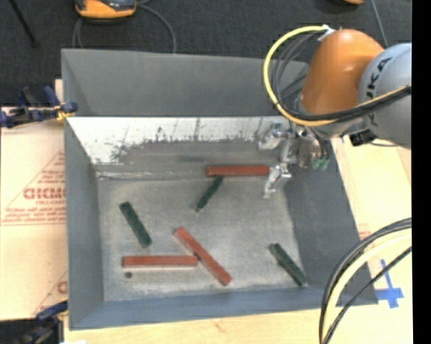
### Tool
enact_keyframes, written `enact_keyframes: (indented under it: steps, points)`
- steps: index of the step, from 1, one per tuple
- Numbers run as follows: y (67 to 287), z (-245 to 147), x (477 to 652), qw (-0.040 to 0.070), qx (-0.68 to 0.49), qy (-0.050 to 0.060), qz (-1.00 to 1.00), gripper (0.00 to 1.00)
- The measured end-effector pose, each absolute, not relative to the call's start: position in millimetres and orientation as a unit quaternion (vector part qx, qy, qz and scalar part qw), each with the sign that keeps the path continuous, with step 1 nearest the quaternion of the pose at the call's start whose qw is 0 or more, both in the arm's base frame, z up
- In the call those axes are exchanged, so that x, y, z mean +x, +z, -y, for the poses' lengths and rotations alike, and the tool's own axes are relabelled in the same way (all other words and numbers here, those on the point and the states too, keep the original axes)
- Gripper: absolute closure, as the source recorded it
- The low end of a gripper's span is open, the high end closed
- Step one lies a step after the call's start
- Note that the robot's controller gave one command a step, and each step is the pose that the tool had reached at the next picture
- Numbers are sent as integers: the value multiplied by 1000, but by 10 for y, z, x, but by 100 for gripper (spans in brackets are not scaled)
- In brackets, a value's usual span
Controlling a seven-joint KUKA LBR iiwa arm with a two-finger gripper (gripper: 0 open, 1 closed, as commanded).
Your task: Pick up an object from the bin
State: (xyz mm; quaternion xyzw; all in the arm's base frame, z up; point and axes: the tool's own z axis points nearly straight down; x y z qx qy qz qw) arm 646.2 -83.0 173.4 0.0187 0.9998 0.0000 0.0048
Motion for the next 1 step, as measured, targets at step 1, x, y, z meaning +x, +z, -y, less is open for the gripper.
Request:
enact_keyframes:
  steps: [1]
  points:
    - [1342,813,6478,1,33,1,-999,0]
